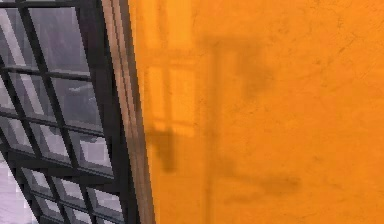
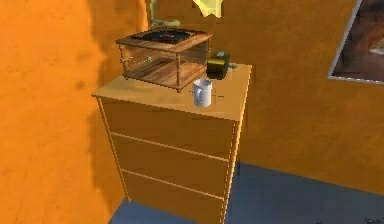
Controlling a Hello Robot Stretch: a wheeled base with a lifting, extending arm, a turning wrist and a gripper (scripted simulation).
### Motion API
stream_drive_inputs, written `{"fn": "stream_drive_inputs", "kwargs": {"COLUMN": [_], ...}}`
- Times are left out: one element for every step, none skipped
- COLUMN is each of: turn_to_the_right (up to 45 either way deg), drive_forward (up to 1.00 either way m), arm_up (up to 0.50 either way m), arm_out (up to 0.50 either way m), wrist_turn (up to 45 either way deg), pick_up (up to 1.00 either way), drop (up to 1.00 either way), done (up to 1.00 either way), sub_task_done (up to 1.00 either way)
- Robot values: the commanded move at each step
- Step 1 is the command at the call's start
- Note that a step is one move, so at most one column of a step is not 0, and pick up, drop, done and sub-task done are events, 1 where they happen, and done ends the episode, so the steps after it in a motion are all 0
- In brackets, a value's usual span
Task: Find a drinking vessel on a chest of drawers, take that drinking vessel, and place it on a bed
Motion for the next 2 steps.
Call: {"fn": "stream_drive_inputs", "kwargs": {"turn_to_the_right": [0.0, 0.0], "drive_forward": [0.0, 0.0], "arm_up": [0.38, 0.0], "arm_out": [0.0, 0.46], "wrist_turn": [0.0, 0.0], "pick_up": [0.0, 0.0], "drop": [0.0, 0.0], "done": [0.0, 0.0], "sub_task_done": [0.0, 0.0]}}
